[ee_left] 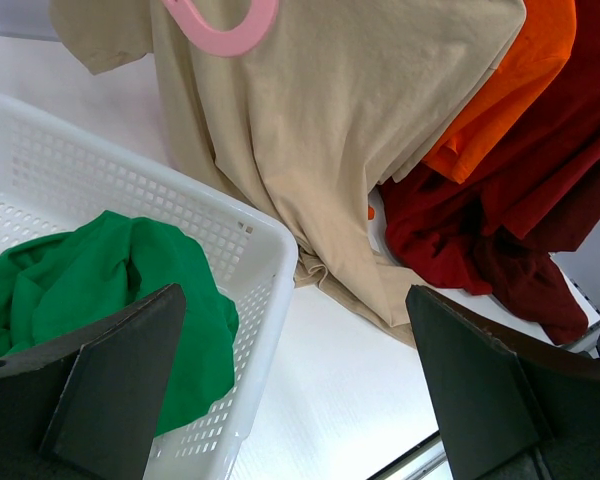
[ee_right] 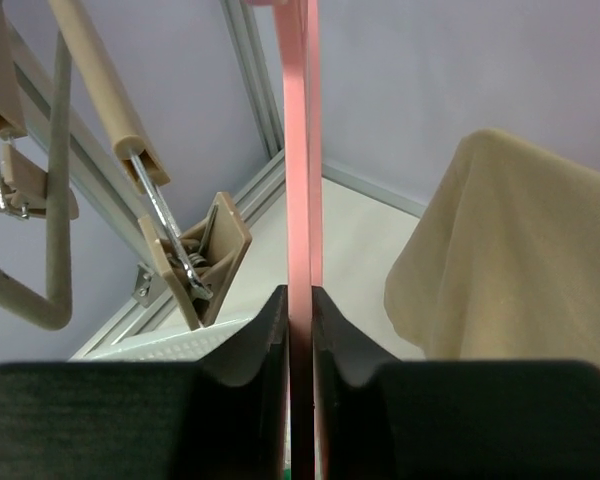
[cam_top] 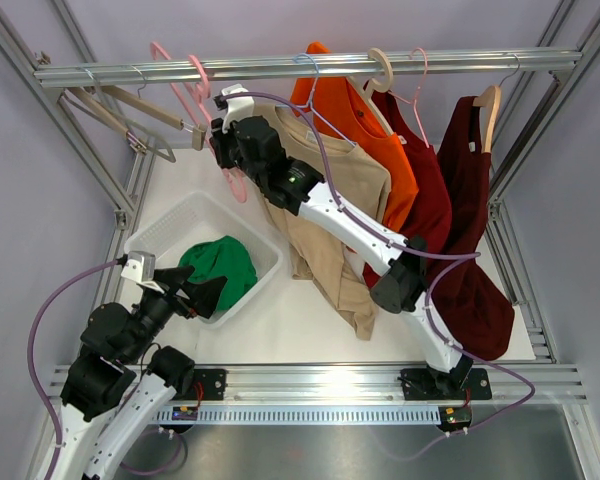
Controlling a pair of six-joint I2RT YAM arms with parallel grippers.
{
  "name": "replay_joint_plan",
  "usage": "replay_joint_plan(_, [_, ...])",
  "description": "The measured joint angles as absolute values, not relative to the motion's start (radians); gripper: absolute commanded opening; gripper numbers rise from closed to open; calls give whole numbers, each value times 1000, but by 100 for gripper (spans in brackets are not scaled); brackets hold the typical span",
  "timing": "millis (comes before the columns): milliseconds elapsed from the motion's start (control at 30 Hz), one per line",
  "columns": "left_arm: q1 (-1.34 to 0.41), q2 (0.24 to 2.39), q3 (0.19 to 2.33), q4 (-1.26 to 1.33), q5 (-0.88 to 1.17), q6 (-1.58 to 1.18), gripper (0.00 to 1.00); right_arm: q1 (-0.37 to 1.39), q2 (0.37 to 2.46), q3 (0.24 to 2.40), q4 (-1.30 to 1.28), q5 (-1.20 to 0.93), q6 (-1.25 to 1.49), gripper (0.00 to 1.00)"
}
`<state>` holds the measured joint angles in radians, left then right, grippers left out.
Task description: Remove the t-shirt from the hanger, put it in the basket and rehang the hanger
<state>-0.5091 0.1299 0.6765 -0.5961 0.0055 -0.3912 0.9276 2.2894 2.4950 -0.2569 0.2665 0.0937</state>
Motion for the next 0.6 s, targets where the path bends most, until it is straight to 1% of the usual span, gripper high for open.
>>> replay_joint_plan(67, [-509, 130, 677, -596, 5, -391, 99, 928, 2283, 2495, -279, 248, 110, 40])
replay_joint_plan(200, [-509, 123, 676, -596, 5, -391, 99, 928, 2257, 2449, -305, 216, 128, 47])
replay_joint_plan(233, [-509, 120, 676, -595, 5, -391, 99, 928, 2245, 2427, -310, 212, 133, 51])
replay_joint_plan(300, [-509, 117, 676, -596, 5, -391, 99, 928, 2210, 2377, -323, 194, 141, 55])
replay_joint_plan(333, [-509, 117, 676, -596, 5, -391, 99, 928, 2189, 2349, -327, 187, 144, 61])
replay_joint_plan(367, [-509, 117, 676, -596, 5, -391, 99, 928, 2166, 2320, -331, 179, 147, 64])
replay_joint_plan(433, [-509, 117, 676, -596, 5, -391, 99, 928, 2114, 2267, -339, 163, 151, 67])
replay_joint_plan(600, [-509, 115, 676, -596, 5, -391, 99, 911, 1931, 2102, -327, 50, 188, 67])
